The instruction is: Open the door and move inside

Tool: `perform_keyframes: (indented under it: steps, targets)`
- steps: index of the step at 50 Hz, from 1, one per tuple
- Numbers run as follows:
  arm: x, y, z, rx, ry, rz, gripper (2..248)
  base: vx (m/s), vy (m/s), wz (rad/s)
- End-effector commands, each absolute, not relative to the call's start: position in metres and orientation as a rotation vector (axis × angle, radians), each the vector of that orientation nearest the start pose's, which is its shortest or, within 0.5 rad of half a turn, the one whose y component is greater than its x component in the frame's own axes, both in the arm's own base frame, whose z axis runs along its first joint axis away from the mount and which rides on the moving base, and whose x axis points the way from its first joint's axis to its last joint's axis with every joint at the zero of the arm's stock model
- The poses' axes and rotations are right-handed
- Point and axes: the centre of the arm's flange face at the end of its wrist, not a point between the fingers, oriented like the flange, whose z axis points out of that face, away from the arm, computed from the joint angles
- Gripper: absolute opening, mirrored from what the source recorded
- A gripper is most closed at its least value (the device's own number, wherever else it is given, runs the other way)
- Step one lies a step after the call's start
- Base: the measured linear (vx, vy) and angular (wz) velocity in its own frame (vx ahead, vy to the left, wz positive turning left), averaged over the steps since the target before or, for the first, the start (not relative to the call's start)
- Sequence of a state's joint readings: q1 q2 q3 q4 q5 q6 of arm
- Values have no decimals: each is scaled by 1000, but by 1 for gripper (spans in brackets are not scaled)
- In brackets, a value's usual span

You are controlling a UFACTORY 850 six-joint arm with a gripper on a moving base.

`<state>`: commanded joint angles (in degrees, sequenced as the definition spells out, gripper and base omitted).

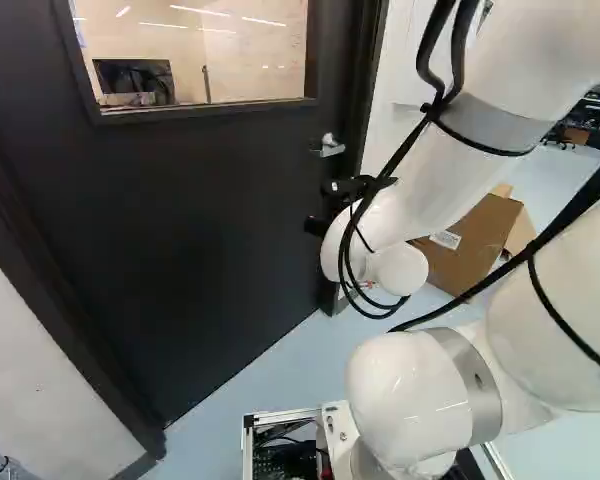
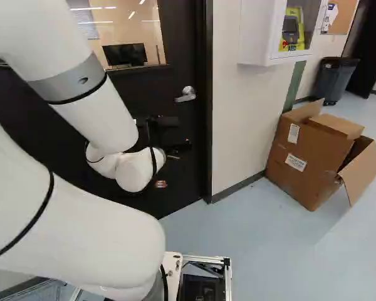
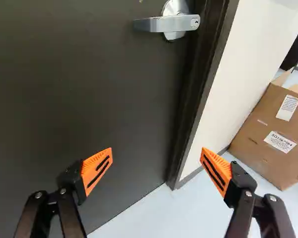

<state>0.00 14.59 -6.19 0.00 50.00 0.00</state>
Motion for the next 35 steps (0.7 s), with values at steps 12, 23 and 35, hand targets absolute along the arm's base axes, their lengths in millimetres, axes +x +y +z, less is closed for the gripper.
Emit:
perform_keyframes:
  steps: [12,23,35]
  targets:
    - [286,0,371,-2553,0,-1830,247,4,1,1]
    - [301,1,382,-2529,-4,-1861,247,0,0,0]
    - [321,3,395,-2500,-11,-1894,247,0,0,0]
